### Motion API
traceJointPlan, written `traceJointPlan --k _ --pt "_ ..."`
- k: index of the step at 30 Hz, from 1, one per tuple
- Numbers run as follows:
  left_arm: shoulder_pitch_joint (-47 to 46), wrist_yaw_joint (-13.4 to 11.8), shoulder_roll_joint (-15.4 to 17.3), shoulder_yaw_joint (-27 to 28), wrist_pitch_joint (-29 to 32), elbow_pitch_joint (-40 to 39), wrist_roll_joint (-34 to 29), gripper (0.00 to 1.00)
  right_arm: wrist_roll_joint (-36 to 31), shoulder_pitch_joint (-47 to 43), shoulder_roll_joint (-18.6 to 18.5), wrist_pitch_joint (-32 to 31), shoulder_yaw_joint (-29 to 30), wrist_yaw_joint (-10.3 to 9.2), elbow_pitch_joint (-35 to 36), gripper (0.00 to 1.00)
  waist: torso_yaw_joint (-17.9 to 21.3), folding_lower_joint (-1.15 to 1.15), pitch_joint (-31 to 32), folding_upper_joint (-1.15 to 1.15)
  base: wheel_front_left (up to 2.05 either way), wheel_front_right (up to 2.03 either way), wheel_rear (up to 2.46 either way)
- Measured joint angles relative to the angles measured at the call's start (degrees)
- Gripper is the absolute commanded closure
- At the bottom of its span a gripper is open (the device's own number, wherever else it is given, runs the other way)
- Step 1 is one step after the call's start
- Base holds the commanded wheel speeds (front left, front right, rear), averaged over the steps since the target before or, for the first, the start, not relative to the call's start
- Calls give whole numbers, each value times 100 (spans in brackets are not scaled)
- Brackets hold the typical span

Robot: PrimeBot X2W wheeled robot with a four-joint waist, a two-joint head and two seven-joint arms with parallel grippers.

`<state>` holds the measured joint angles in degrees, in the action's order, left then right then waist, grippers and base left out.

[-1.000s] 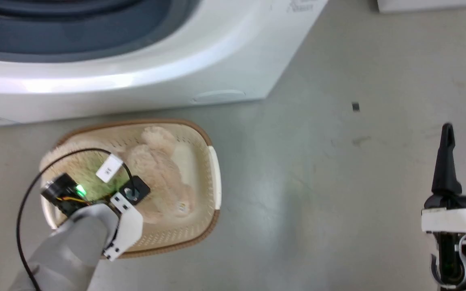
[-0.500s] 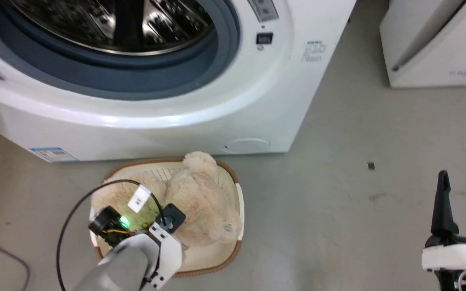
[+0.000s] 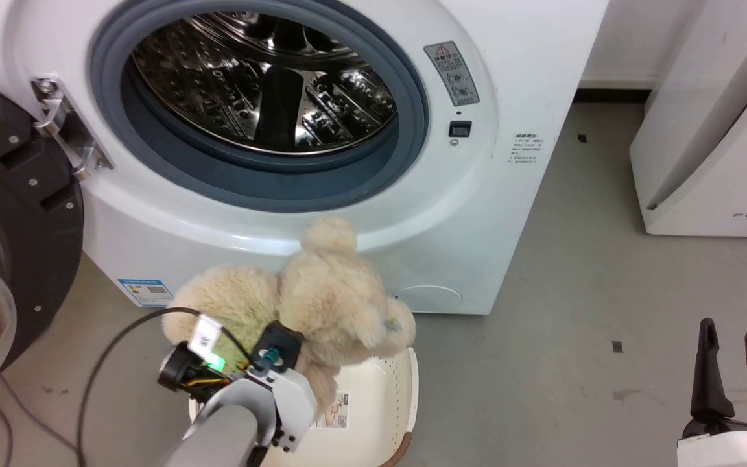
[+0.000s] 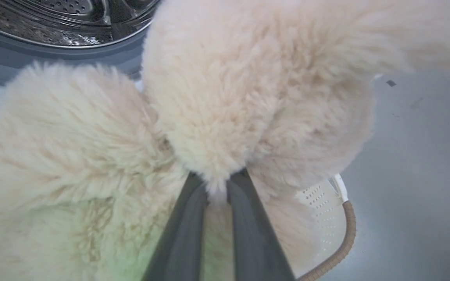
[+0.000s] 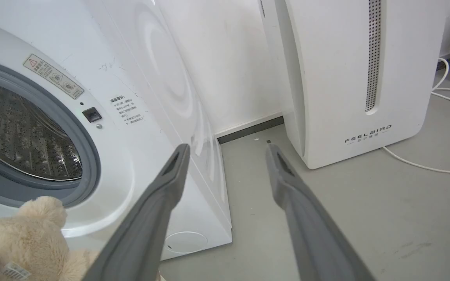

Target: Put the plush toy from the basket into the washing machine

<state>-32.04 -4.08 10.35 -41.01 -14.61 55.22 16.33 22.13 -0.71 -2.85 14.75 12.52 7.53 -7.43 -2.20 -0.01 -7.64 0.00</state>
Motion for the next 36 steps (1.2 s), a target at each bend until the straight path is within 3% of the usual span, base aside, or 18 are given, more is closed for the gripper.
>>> traceJointPlan --k 6,14,24,36 --pt "226 -290 310 605 0 -927 124 100 2 -14 1 0 -31 0 180 0 19 0 45 0 0 0 0" --pt "225 -480 474 1633 0 -1964 255 100 -63 85 0 0 -163 0 532 0 144 0 -232 0 0 0 0" --pt "-342 -359 492 2691 0 -2317 182 100 -88 667 1 0 -411 0 943 0 396 1 -942 0 0 0 0" --pt "-1411 -129 503 3325 0 -2028 -109 100 -32 1129 1 0 -617 0 1129 0 706 1 -1802 0 0 0 0"
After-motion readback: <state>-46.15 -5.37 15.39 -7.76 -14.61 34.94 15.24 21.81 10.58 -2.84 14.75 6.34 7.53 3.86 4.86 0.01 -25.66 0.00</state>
